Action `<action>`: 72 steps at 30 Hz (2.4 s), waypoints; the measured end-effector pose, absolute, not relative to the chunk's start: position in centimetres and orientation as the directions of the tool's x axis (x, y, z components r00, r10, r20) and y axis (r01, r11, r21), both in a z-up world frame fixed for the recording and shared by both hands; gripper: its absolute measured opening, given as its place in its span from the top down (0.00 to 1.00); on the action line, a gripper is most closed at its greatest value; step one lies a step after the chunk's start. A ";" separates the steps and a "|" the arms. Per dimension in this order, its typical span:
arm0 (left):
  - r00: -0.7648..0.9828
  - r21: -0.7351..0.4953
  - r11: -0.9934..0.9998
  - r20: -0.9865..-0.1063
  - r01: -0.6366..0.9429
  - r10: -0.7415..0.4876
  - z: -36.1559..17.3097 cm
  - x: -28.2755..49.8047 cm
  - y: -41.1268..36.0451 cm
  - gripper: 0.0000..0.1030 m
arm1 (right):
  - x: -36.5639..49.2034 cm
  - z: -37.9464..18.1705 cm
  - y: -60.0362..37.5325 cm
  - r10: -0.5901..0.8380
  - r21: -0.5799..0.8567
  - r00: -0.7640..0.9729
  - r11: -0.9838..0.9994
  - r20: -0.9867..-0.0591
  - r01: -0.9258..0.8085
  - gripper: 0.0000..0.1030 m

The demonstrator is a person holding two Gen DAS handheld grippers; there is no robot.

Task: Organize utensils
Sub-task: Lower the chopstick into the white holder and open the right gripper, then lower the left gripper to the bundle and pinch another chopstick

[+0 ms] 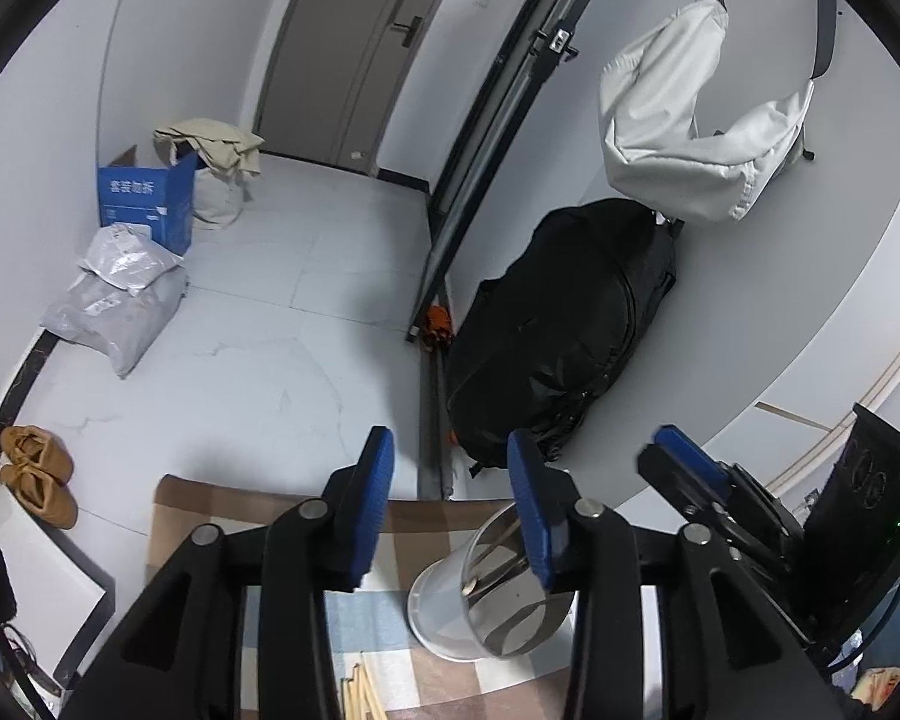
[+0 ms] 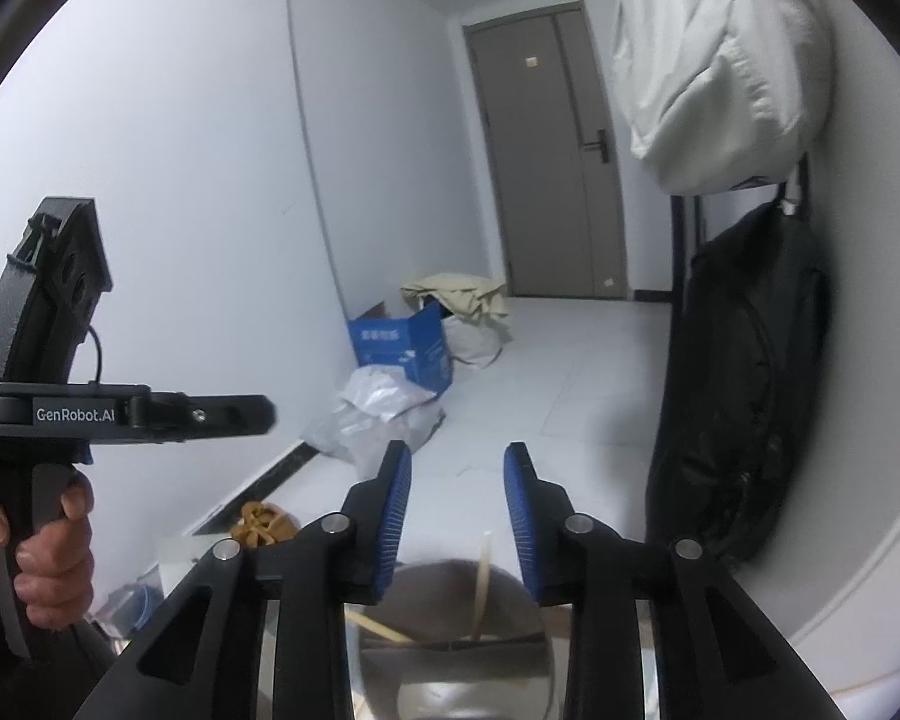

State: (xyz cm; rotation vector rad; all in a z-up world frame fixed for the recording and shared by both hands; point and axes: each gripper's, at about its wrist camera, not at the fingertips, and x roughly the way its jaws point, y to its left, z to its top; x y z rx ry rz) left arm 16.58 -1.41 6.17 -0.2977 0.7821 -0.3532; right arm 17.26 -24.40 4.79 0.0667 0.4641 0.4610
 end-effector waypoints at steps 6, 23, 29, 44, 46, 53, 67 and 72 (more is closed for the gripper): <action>0.708 -0.330 0.931 -0.619 0.159 -0.340 7.0 14.2 -0.7 0.44 | 14.3 5.7 -24.6 0.435 0.176 0.811 0.900 -0.391 -0.398 0.48; 0.797 -0.254 0.961 -0.556 0.105 -0.234 8.5 7.2 0.7 0.19 | 6.2 6.7 -22.9 0.431 0.195 0.846 0.901 -0.313 -0.387 0.19; 0.812 -0.217 0.972 -0.551 0.087 -0.195 7.7 5.5 1.2 0.09 | 4.1 6.0 -22.4 0.425 0.210 0.851 0.903 -0.307 -0.376 0.09; 0.772 -0.147 0.986 -0.616 0.078 -0.153 1.2 3.1 2.8 0.05 | 0.7 0.1 -20.2 0.344 0.179 0.878 0.937 -0.332 -0.300 0.00; 0.743 -0.139 0.987 -0.652 0.078 -0.150 -0.3 3.2 3.0 0.05 | 0.7 -1.0 -20.2 0.341 0.186 0.873 0.938 -0.349 -0.292 0.00; 0.610 -0.130 0.989 -0.779 0.073 -0.147 -6.1 4.8 2.7 0.05 | 0.6 -3.6 -20.0 0.303 0.159 0.861 0.953 -0.408 -0.259 0.00; 0.395 -0.018 0.991 -0.916 0.134 -0.069 -13.1 6.4 0.5 0.05 | 1.6 -5.8 -20.2 0.265 0.125 0.837 0.964 -0.479 -0.233 0.00; 0.353 0.020 0.992 -0.935 0.125 -0.025 -13.8 6.9 0.3 0.05 | 2.0 -5.8 -20.3 0.279 0.148 0.828 0.960 -0.487 -0.237 0.00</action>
